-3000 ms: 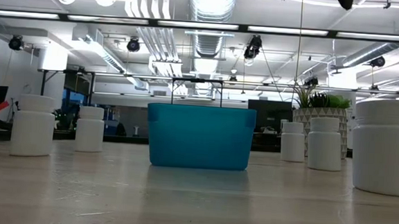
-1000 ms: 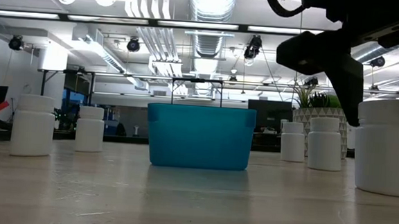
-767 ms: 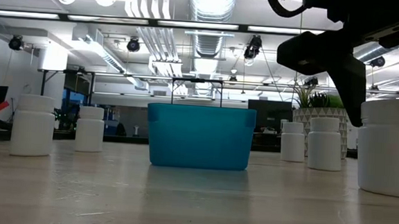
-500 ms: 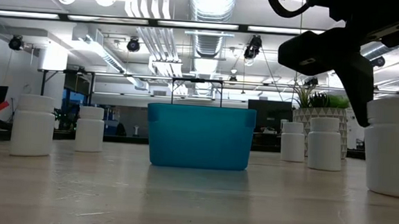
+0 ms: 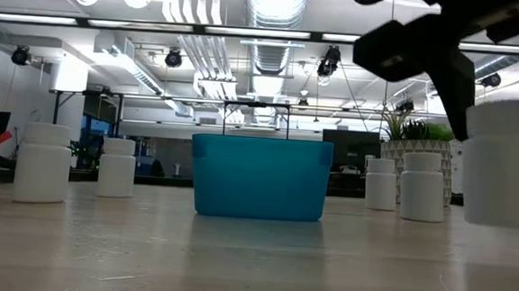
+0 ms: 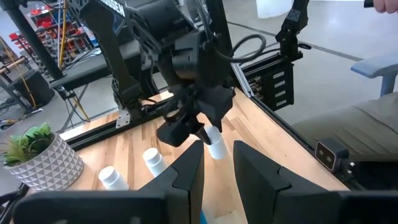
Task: Pick and place pill bottles into a basket
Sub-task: Put the medicine bottle in the blue bin
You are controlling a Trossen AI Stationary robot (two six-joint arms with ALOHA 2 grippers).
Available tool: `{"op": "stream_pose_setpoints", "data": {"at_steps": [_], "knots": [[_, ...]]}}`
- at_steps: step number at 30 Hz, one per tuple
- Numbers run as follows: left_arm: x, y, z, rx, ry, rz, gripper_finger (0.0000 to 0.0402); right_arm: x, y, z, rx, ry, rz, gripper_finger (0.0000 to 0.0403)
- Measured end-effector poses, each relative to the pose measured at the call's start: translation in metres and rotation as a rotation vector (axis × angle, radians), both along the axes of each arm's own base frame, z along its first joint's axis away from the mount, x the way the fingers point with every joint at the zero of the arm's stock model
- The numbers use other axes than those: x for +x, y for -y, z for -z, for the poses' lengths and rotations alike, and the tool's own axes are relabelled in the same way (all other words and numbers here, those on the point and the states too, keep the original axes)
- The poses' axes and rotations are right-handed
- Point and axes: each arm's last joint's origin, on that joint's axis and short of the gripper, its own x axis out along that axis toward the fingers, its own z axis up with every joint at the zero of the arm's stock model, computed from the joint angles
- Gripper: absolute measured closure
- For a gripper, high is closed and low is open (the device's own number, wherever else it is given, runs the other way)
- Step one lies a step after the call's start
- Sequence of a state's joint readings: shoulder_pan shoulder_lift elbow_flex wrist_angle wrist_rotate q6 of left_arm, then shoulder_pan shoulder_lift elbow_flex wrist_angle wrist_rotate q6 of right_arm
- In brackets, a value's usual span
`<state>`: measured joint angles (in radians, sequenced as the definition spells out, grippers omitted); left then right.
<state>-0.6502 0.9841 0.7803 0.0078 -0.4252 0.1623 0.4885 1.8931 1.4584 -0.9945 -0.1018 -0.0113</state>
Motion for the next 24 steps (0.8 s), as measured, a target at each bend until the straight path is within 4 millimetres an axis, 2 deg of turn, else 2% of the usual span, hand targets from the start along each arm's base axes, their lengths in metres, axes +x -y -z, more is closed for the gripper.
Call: {"op": "stream_pose_setpoints", "data": {"at_steps": [8,24], "knots": [[0.000,0.001,0.001,0.003,-0.002,0.001,0.0332,0.013,0.011,-0.030,-0.040,0.053,-0.011,0.0252],[0.000,0.000,0.000,0.002,0.000,0.001,0.0332,0.039,0.063,-0.080,-0.040,0.138,0.005,0.0252]]}}
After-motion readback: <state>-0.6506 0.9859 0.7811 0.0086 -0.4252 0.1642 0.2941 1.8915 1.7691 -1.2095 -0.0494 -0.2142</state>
